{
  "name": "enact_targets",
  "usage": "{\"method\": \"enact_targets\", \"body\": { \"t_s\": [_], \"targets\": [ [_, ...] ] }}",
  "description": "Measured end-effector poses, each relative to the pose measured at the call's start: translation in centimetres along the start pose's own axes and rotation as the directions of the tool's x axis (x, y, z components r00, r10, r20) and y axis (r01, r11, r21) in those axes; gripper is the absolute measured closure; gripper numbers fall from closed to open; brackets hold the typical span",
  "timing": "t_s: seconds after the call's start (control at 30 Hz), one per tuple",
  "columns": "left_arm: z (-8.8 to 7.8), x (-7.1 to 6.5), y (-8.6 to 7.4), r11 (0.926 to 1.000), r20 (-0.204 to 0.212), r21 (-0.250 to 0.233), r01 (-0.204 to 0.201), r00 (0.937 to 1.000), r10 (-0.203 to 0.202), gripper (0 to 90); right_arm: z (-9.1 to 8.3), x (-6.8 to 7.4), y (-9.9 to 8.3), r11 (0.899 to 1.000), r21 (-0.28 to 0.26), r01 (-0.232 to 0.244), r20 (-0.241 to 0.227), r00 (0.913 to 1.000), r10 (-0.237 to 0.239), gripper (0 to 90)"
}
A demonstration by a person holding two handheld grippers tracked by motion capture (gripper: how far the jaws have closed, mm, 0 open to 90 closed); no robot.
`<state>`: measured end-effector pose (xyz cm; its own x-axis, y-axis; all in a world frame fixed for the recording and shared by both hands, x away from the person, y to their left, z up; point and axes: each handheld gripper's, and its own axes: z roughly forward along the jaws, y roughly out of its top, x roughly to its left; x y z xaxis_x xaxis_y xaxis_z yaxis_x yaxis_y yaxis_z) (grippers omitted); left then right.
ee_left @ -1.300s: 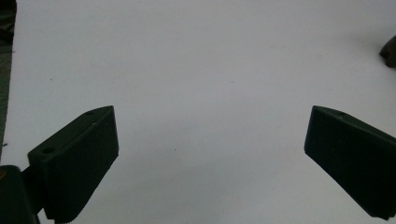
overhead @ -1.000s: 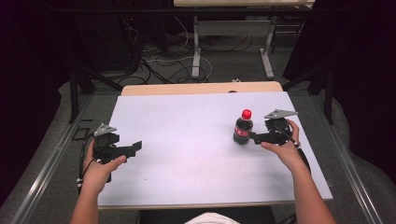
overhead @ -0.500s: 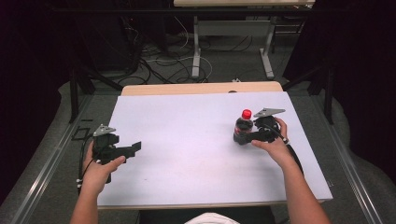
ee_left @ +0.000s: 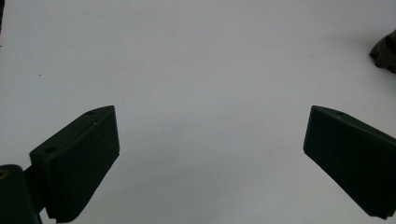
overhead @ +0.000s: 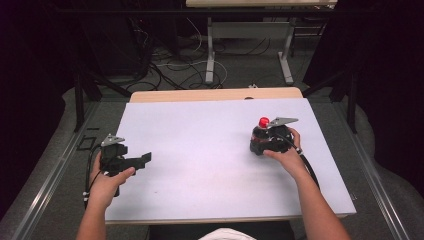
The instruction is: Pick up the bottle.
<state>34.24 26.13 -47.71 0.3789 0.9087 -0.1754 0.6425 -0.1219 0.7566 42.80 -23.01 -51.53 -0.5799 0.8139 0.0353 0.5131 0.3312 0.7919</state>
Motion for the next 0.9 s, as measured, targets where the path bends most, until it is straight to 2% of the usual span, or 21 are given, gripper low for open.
{"method": "enact_targets", "body": {
  "t_s": [0.13,0.37,0.5,0.73,0.9],
  "targets": [
    [0.13,-0.14,-0.03,1.0,-0.003,0.002,0.002,1.0,-0.002,3.6,0.21,-0.08,-0.15,1.0,-0.01,0.004,0.005,1.0,-0.004,25.3],
    [0.11,-0.1,-0.02,1.0,-0.004,0.0,0.001,1.0,-0.001,3.6,0.2,-0.11,-0.36,0.999,-0.019,-0.025,-0.004,0.9997,0.025,27.0],
    [0.07,-0.04,-0.01,0.9999,0.0,0.013,0.0,1.0,0.0,3.6,0.17,-0.1,-0.36,1.0,-0.021,-0.012,0.009,0.9999,0.013,27.5],
    [0.31,-0.13,-0.08,1.0,-0.001,0.003,0.004,1.0,-0.004,3.6,0.12,0.12,-0.38,1.0,-0.028,-0.013,0.021,0.9997,0.014,28.2],
    [0.36,-0.15,-0.09,1.0,0.001,0.009,0.001,1.0,-0.001,3.6,0.12,0.21,-0.4,0.999,-0.038,0.016,0.024,0.9996,-0.015,28.5]
  ]
}}
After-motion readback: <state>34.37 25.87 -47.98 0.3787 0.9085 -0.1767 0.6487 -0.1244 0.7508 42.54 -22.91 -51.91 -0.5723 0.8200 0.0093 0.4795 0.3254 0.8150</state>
